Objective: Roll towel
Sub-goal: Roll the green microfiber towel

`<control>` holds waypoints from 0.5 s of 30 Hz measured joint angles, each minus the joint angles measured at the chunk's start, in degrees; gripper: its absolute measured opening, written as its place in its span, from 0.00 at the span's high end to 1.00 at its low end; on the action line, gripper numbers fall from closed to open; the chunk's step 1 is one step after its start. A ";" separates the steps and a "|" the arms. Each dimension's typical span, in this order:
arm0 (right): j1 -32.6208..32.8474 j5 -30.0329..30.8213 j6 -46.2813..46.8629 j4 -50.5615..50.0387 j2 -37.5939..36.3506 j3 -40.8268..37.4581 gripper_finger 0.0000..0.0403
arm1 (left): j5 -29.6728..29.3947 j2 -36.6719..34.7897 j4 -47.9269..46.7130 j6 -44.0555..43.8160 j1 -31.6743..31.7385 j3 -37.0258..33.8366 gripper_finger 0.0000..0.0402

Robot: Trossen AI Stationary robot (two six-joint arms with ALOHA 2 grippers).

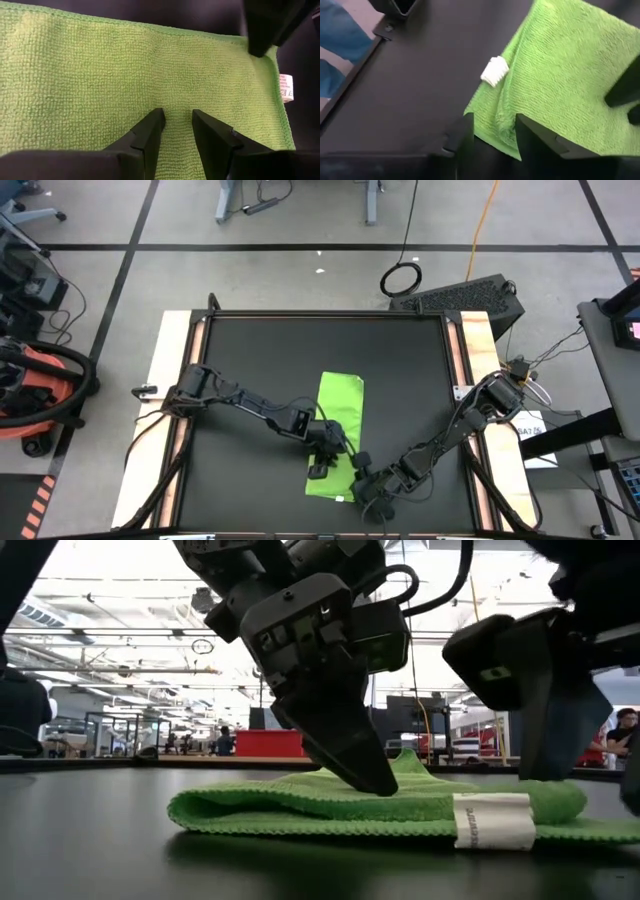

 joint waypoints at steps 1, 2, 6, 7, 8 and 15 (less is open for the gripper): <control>0.17 -0.01 -0.52 0.04 0.00 0.26 0.67 | 0.00 0.04 -0.02 0.00 0.20 -0.02 0.69; 0.42 0.12 -0.92 0.09 0.00 0.51 0.67 | 0.00 0.06 -0.02 -0.06 0.40 -0.02 0.69; 1.28 0.66 -2.18 -0.44 0.00 0.64 0.61 | -0.01 0.09 -0.03 -0.29 1.16 -0.07 0.69; 1.34 0.64 -2.25 -0.98 0.00 0.64 0.59 | 0.08 0.11 -0.03 -0.49 1.33 -0.07 0.69; 1.34 0.80 -2.27 -1.58 0.00 0.64 0.57 | 0.18 0.11 -0.04 -0.86 1.49 -0.07 0.69; 1.14 5.13 -2.64 -6.24 0.00 0.60 0.50 | 0.57 0.15 0.63 -1.32 2.20 -0.17 0.69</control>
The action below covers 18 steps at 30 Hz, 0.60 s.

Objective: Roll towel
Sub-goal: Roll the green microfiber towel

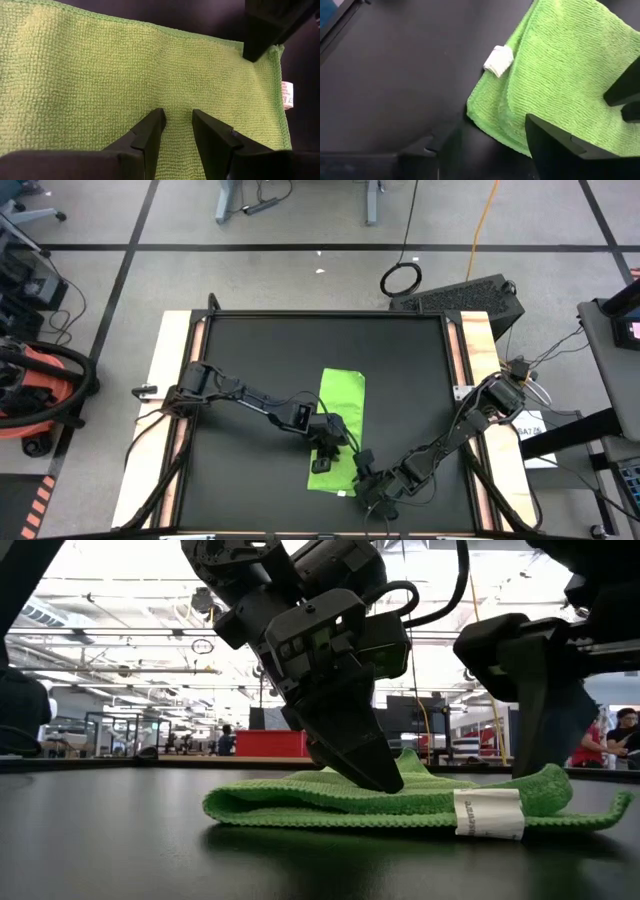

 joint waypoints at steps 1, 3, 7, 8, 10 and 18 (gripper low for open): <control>0.00 0.00 -0.09 0.00 0.00 0.00 0.51 | -0.02 0.00 -0.01 -0.03 0.00 0.00 0.69; 0.02 -0.04 -0.53 0.00 0.00 0.00 0.54 | -0.02 0.00 0.03 -0.03 0.00 0.00 0.69; 0.02 0.00 -1.35 -0.06 0.00 0.00 0.64 | -0.02 0.00 0.03 -0.03 0.00 0.00 0.69; 0.01 0.03 -1.35 -0.10 0.00 0.00 0.67 | -0.02 0.00 0.03 -0.03 0.02 0.00 0.69; 0.02 0.05 -1.31 -0.13 0.00 0.00 0.73 | -0.02 0.00 0.03 -0.03 0.04 0.00 0.69; 0.00 1.59 3.77 0.02 0.00 -0.01 0.95 | -0.02 0.00 0.03 -0.03 0.04 -0.04 0.69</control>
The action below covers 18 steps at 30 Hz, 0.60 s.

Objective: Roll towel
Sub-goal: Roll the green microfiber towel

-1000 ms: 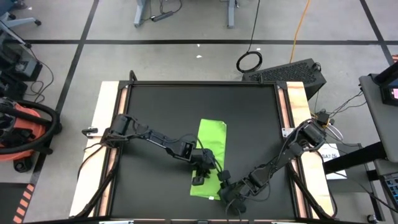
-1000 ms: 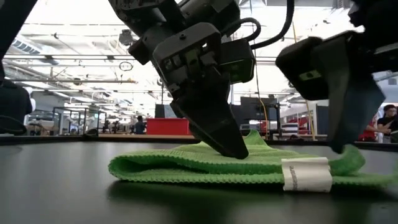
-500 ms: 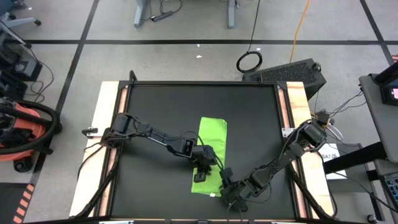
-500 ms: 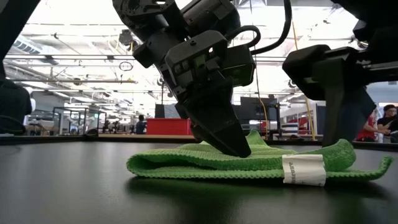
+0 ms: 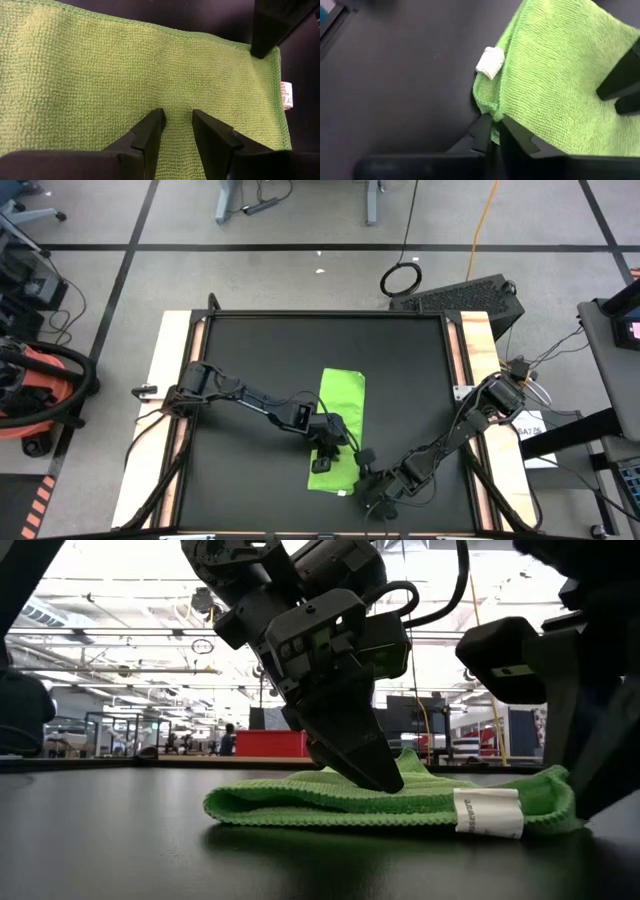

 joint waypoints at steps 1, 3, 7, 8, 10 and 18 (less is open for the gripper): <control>0.00 0.15 1.37 0.03 0.00 -0.05 0.97 | -0.02 0.00 -0.02 0.00 0.00 0.00 0.69; 0.03 1.35 4.12 0.29 0.00 -0.37 0.99 | -0.02 0.00 -0.02 -0.01 0.00 0.00 0.69; 0.46 2.59 10.39 0.45 0.00 -0.97 0.99 | 0.61 0.00 0.21 0.02 0.12 0.00 0.69; 0.52 2.55 11.49 0.46 0.00 -0.97 1.00 | 1.49 -0.02 0.53 0.00 0.31 -0.05 0.69; 0.72 2.04 13.57 0.69 0.00 -1.00 1.00 | 3.34 -0.71 0.64 0.31 0.68 -0.17 0.69; 1.24 -2.06 18.81 5.79 0.00 -1.02 1.00 | 3.32 -8.77 -1.06 6.15 -0.26 -0.17 0.67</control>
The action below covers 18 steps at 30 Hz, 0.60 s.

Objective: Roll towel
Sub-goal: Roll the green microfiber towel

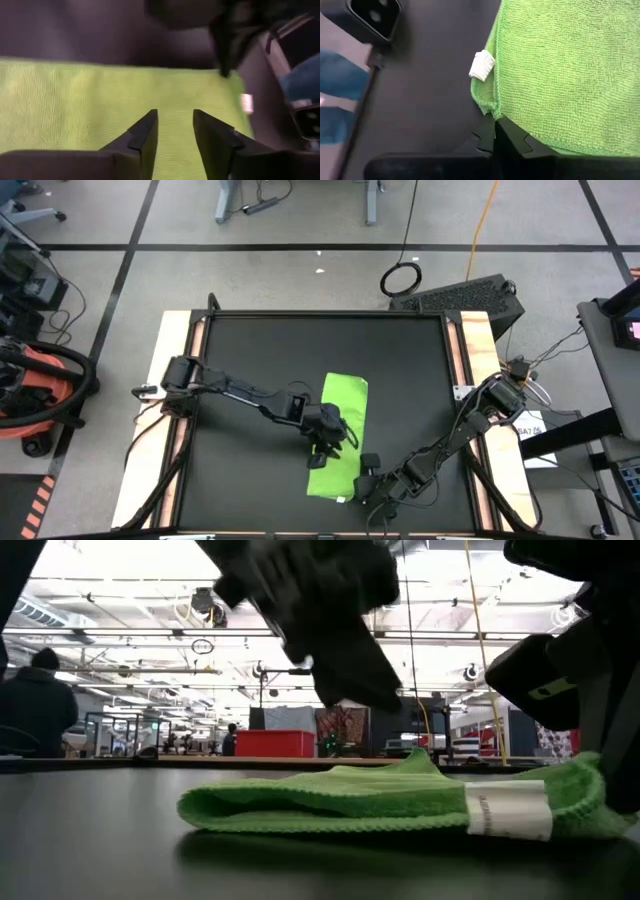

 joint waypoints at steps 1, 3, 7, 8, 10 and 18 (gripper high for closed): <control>0.14 -0.09 0.72 0.64 0.00 -0.02 1.00 | -0.67 -1.05 -1.19 1.03 -0.69 -0.01 0.65; 0.58 -0.03 2.31 1.53 -0.04 -0.02 1.00 | -2.35 -2.66 -2.35 2.82 -2.20 -0.02 0.60; 1.60 0.02 5.48 2.03 -0.11 -0.03 1.00 | -2.63 -5.19 -5.29 3.48 -5.49 0.13 0.47; 1.75 0.02 6.35 1.96 -0.12 -0.04 1.00 | -2.65 -5.22 -6.35 3.48 -6.45 0.13 0.44; 2.29 0.09 8.25 1.74 -0.13 -0.04 1.00 | -2.72 -4.97 -8.20 3.77 -9.01 -0.05 0.41; 3.00 0.52 15.03 0.57 -0.15 -0.08 1.00 | -16.43 -4.19 0.20 6.35 -19.20 -7.01 0.42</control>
